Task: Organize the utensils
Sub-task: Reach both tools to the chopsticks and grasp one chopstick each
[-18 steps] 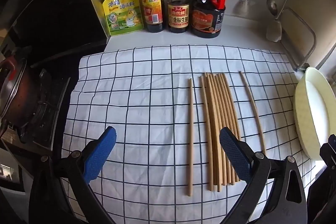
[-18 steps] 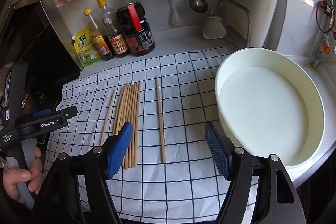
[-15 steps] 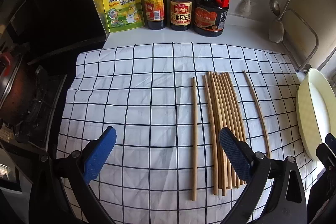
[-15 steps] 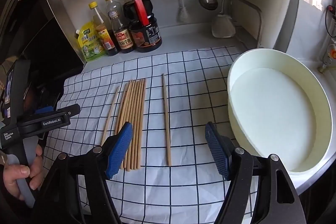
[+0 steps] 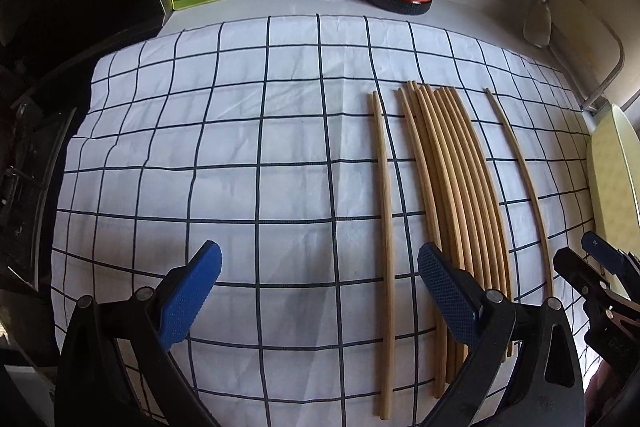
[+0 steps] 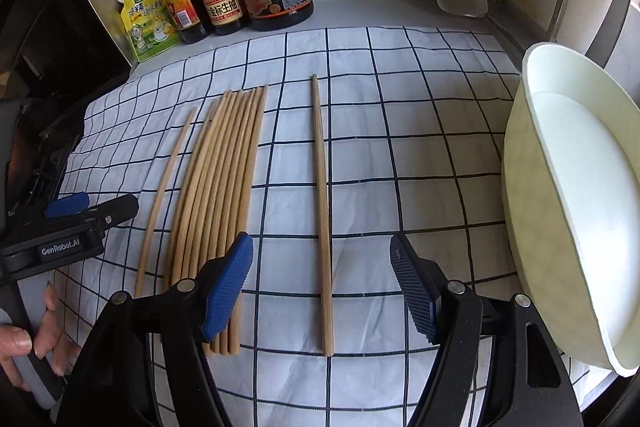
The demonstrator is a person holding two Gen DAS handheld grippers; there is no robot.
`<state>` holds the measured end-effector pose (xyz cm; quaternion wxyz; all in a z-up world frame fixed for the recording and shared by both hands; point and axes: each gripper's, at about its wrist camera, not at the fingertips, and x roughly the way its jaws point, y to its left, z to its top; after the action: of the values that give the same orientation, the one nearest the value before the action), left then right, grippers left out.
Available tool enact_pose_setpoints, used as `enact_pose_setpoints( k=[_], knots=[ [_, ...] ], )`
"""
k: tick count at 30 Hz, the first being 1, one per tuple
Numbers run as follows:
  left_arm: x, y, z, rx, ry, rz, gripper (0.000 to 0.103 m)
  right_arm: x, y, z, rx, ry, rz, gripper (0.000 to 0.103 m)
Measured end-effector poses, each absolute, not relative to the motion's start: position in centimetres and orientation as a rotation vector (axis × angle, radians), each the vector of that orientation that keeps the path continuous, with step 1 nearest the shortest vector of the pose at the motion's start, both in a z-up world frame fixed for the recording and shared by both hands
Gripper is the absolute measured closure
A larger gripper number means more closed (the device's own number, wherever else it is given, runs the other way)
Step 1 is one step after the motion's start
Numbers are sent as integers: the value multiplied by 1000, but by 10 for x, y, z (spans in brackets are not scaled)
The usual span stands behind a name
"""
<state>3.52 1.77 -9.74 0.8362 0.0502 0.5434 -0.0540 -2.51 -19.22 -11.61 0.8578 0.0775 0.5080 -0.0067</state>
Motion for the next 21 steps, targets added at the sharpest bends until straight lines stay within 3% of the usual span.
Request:
enact_pose_setpoints(
  k=[5, 21],
  knots=[
    [34, 16, -113, 125, 1216, -111, 6, -13, -195, -124, 125, 1073, -55, 35],
    [32, -3, -130, 95, 1187, -164, 9, -4, -196, -140, 49, 1077, -98, 39]
  ],
)
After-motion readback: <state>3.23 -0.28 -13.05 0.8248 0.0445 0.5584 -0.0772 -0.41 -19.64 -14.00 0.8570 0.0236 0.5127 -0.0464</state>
